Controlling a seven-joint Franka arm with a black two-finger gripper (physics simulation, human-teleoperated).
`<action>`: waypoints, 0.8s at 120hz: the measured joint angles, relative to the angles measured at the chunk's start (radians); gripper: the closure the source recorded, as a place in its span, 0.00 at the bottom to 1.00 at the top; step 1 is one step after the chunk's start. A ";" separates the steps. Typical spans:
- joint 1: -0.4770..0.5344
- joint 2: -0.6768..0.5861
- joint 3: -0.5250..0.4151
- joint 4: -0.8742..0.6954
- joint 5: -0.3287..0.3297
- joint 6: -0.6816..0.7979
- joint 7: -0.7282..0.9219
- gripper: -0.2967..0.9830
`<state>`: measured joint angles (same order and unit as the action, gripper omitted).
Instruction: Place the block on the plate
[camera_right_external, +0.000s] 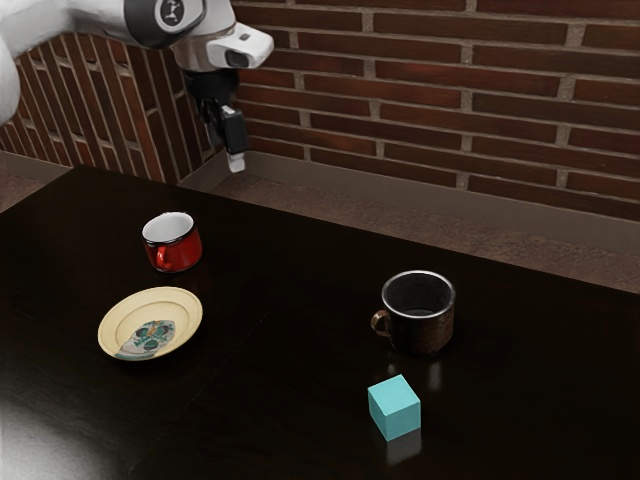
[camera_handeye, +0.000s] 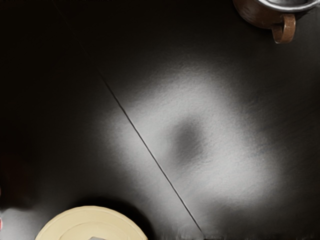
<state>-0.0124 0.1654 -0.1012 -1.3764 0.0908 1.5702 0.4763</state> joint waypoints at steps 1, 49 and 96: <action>-0.001 0.000 0.000 0.000 0.000 0.000 0.004 0.23; -0.174 0.243 0.026 0.218 0.006 -0.010 0.074 0.23; -0.468 0.423 0.395 0.382 -0.138 -0.079 0.105 0.23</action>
<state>-0.4803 0.5887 0.2939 -0.9942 -0.0473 1.4911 0.5810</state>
